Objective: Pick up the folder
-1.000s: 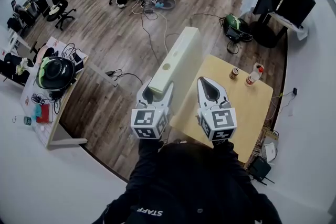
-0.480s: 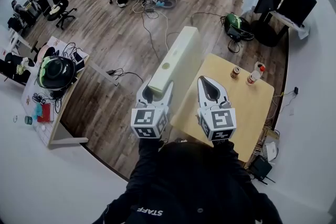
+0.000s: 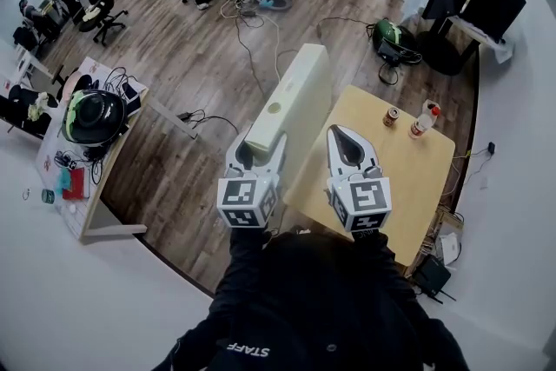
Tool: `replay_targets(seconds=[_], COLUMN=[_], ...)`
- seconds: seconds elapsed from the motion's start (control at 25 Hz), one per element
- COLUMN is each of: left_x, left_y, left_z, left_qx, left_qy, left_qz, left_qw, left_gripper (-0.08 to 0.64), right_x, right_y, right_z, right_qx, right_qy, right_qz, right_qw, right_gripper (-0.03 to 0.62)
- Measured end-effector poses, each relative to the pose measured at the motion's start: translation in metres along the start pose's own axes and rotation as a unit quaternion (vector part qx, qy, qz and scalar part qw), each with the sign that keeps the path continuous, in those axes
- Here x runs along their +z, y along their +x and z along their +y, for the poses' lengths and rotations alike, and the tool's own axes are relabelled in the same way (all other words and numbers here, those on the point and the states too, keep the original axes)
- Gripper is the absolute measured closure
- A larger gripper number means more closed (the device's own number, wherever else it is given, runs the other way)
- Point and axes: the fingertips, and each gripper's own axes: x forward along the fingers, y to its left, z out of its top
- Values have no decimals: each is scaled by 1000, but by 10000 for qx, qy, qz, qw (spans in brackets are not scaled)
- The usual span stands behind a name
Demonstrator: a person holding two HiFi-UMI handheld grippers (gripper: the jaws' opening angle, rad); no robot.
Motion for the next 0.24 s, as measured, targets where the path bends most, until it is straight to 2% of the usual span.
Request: replay_targets(seconds=[0.24], left_x=[-3], left_y=[-1], left_z=[0], left_qx=[12], left_qy=[31], left_qz=[54], left_qw=[10000], left_gripper=[264], right_x=[-3], right_y=[-1], right_z=[0], right_qx=[9], right_qy=[0], right_qz=[26], right_qw=[10000], right_gripper=[571])
